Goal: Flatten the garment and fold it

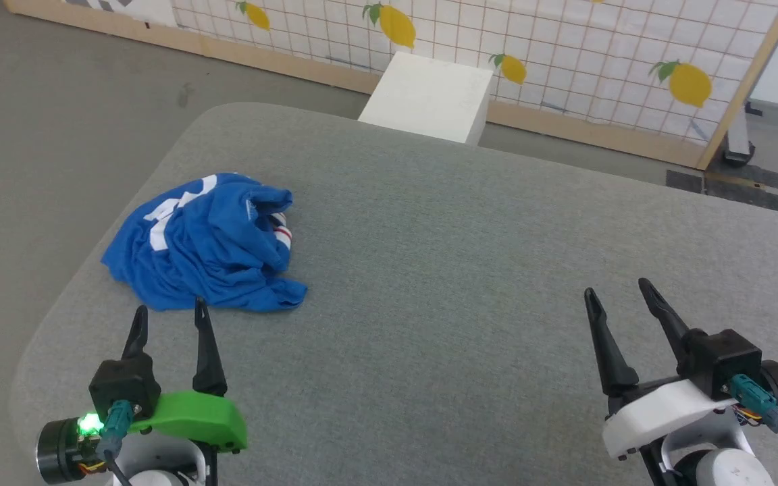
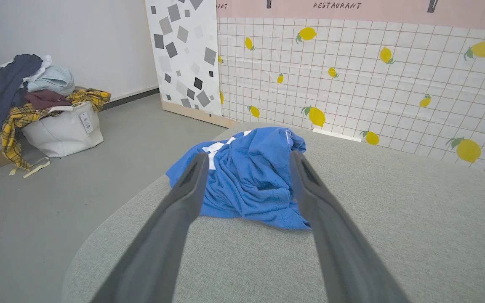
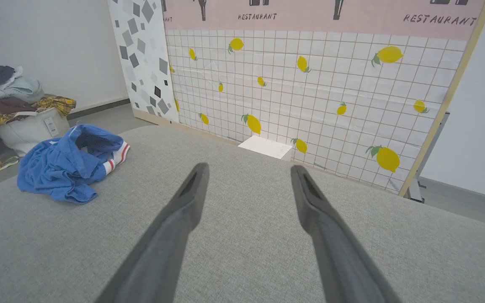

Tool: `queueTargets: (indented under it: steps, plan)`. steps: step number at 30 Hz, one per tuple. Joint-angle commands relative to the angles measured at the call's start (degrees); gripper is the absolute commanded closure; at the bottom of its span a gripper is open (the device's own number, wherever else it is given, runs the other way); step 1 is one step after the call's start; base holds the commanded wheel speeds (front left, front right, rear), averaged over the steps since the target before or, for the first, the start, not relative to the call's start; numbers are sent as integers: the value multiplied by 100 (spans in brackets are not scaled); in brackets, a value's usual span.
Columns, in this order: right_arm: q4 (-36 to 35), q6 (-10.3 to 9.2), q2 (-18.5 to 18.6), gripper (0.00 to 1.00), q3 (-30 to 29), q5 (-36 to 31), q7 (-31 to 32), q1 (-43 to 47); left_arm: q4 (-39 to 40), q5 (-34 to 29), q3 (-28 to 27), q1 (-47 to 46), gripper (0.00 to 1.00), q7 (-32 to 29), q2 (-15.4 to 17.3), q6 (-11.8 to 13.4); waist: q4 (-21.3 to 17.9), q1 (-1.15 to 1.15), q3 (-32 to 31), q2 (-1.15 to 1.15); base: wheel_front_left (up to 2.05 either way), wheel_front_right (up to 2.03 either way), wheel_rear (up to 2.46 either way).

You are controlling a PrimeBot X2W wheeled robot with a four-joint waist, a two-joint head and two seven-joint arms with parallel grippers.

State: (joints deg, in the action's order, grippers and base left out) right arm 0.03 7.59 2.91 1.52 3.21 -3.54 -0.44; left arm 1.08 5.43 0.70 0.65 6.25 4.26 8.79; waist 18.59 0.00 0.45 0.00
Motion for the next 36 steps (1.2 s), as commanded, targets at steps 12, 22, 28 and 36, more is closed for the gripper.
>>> queueTargets:
  steps: [12, 22, 28, 36]
  plan:
    - [-58, -6, -2, 0, 59, 111, -95, -70, 113, 137, 58, 174, 0, 143, 71, 256, 403, 0, 47, 0, 0, 0, 0]
    - [-113, -7, -2, 0, 99, 118, -111, -140, 53, 262, 115, -57, 0, 145, 140, 335, 646, 0, 198, 0, 0, 0, 0]
    - [-307, -7, -2, 0, 142, -51, 12, -323, -412, 518, 189, -1027, 0, -36, 313, 38, 613, 0, 682, 0, 0, 0, 0]
    - [-603, -8, 93, 0, 435, -245, 188, -851, -1653, 1105, 33, -2685, 0, -400, 586, -379, 103, 0, 1772, 0, 0, 0, 0]
